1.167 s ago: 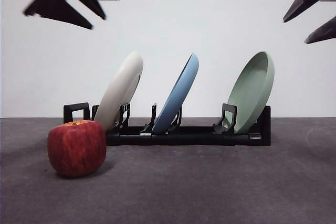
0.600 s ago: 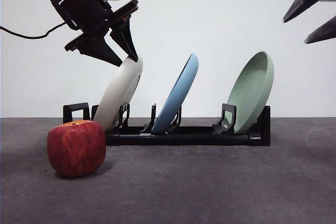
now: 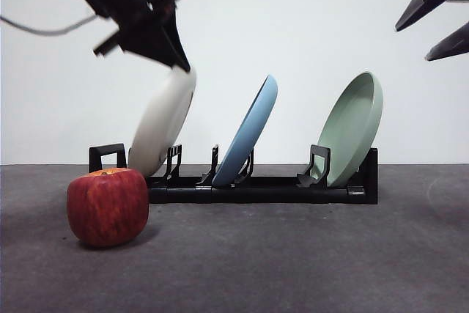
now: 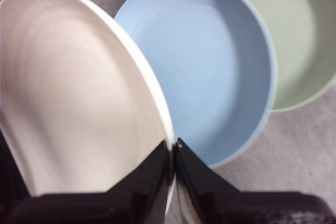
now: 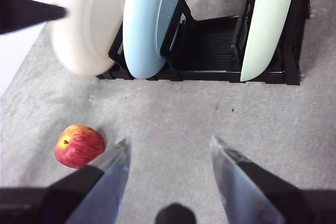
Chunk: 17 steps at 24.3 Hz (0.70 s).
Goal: Take the yellow plate from the plate rack,put the plate on the table,take the apple from the table,put the apple in the plate
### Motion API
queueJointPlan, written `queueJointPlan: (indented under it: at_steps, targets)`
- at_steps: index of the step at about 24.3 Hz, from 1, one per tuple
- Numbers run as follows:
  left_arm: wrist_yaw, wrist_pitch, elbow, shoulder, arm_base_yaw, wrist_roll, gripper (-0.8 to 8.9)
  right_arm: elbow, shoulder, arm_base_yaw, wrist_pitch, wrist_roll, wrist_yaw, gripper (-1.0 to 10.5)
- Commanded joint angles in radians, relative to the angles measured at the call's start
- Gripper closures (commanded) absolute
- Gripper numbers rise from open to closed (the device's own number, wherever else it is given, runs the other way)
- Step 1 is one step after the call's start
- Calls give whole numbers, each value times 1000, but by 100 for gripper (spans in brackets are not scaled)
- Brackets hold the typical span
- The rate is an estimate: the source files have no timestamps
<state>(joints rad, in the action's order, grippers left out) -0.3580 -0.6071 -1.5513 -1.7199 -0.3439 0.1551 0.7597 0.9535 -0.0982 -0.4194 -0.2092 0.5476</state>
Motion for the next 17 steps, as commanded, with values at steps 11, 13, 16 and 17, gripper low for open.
queueJointPlan:
  at_steps: [11,13,16,17]
  targets:
    - [19,-360,-74,354,-191,-191,822,196,2,-1,5,9,-8,695]
    - [70,-393,-73,367,-290,-205,822,245,2,-1,5,9,-8,695]
    - [270,-402,-41,363,-467,-203,822,323,2,-1,5,9,-8,695]
    - [327,-391,-19,360,-524,-194,822,348,2,-1,4,9,-8,696]
